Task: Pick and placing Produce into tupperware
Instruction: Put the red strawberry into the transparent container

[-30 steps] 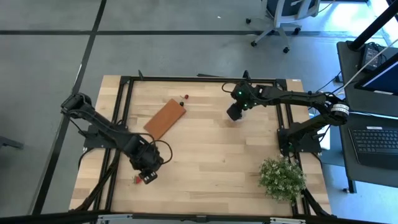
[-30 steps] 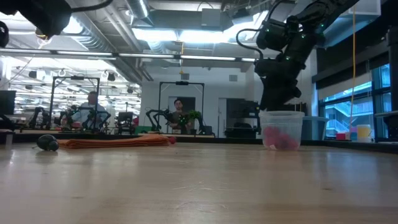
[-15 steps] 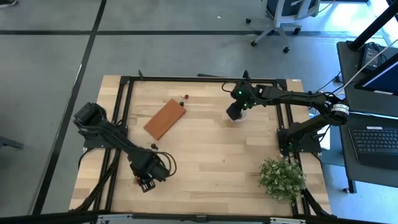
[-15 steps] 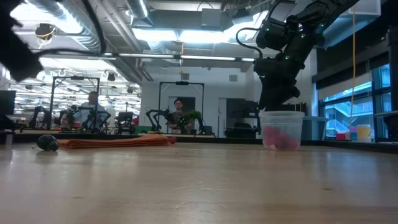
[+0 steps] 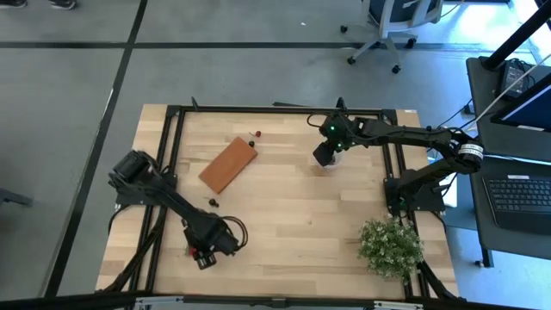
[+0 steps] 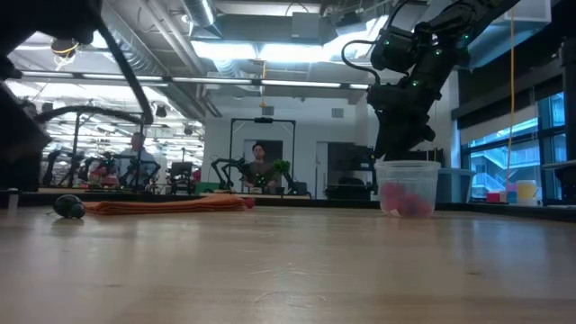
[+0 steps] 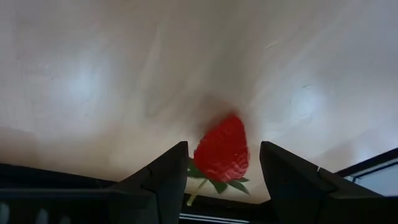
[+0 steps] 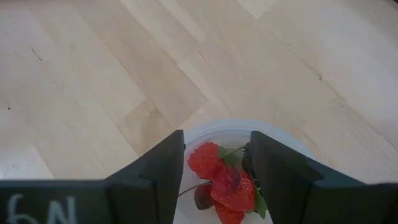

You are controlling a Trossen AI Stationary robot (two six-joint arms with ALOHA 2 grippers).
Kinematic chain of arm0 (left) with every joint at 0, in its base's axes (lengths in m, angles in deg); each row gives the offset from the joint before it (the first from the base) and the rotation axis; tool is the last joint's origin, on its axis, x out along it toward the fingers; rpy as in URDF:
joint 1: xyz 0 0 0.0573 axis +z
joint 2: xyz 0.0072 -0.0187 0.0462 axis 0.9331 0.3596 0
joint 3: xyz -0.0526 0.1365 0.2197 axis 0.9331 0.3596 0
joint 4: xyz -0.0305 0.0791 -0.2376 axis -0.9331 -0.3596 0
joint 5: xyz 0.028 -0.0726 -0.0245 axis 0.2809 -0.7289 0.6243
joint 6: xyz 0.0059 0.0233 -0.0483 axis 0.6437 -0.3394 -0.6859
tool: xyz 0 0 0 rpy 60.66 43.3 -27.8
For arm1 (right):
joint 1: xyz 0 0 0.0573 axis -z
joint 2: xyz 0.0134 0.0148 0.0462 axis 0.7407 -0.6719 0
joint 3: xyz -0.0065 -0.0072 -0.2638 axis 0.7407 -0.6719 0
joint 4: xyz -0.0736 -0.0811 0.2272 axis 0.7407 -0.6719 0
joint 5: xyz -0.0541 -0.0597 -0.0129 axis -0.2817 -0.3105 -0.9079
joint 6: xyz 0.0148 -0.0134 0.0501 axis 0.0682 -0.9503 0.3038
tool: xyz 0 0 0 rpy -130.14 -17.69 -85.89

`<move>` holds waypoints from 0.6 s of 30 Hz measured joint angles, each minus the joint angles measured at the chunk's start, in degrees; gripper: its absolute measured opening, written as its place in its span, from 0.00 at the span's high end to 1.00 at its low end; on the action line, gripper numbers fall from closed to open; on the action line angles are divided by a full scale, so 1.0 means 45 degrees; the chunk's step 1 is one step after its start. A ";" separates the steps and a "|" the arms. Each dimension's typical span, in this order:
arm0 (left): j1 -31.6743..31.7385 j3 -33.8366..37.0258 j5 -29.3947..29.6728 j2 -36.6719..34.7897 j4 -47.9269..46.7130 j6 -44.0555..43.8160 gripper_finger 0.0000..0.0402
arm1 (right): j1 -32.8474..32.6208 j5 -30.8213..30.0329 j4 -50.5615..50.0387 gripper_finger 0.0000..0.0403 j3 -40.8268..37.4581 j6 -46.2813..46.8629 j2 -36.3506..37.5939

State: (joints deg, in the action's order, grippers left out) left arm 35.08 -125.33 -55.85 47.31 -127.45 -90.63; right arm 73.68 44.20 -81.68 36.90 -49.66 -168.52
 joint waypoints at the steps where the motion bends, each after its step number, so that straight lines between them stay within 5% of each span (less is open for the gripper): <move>1: -0.0005 0.0000 -0.0060 0.0072 0.0005 0.0000 0.52 | 0.0000 0.0000 0.0000 0.54 0.0000 -0.0001 0.0000; 18: -0.0267 0.0005 -0.0129 0.0409 0.0225 0.0023 0.55 | 0.0000 0.0000 0.0092 0.54 0.0000 -0.0019 0.0000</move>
State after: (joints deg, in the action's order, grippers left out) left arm 33.88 -125.31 -56.43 49.15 -126.43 -90.53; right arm 73.68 44.20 -81.27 36.90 -49.75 -168.52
